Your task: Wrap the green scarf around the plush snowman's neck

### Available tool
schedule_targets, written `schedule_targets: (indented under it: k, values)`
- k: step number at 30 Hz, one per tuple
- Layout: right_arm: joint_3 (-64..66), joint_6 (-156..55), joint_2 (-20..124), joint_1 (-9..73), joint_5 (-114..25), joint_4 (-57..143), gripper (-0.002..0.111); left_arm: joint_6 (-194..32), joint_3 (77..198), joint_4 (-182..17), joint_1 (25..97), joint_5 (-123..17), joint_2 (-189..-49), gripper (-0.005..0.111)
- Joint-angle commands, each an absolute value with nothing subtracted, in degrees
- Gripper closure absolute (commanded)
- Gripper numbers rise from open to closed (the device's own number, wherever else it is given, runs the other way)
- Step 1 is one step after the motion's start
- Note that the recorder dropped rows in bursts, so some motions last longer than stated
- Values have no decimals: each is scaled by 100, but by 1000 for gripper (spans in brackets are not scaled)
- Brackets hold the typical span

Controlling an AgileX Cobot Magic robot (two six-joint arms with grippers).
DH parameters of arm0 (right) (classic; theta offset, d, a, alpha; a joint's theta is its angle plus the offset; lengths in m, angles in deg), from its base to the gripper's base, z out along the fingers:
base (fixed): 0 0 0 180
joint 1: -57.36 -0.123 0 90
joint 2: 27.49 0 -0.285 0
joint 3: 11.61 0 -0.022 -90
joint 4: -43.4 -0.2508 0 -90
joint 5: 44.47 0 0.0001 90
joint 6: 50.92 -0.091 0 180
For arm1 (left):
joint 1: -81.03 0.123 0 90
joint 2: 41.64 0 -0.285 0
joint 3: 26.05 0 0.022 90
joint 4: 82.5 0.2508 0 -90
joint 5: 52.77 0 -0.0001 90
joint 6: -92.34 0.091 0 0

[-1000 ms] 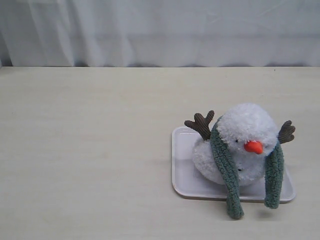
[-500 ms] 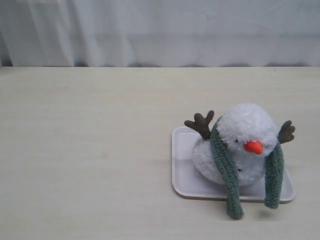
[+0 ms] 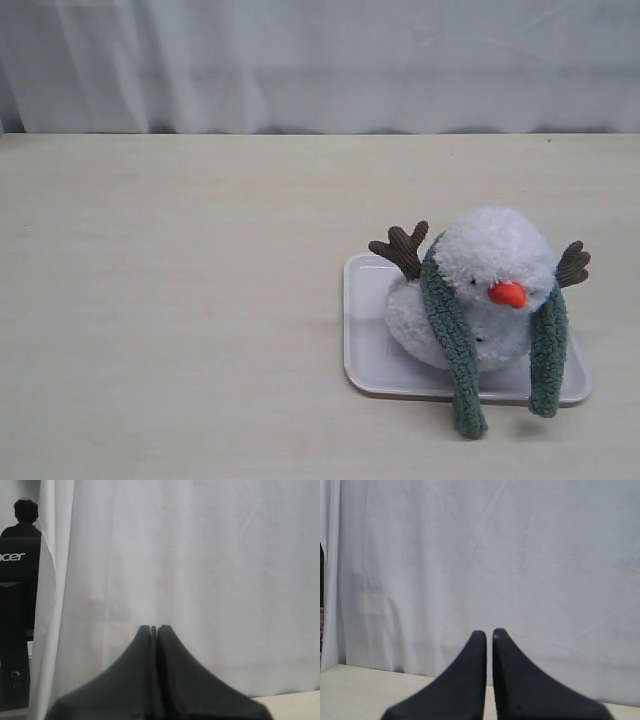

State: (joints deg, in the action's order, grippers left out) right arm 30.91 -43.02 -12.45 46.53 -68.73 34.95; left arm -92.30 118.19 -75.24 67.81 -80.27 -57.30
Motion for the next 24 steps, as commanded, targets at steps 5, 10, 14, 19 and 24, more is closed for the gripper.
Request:
schedule_targets:
  k: [5,10,14,19,24]
  values:
    - [3109,-4321,-1275,4671,-6834,3484,104,-9190,11805,-7563,7225,-8026,-5580,107]
    - [3109,-4321,-1275,4671,-6834,3484,104,-9190,11769,-7563,7335,-8001,-5580,107]
    - [3109,-4321,-1275,4671,-6834,3484,104,-9190,11229,-7433,7335,-7242,-5289,107]
    - [3109,-4321,-1275,4671,-6834,3484,104,-9190,10250,-7405,7412,-5955,-4943,107]
    - [3109,-4321,-1275,4671,-6834,3484,104,-9201,9778,-7469,7733,-5712,-4943,107]
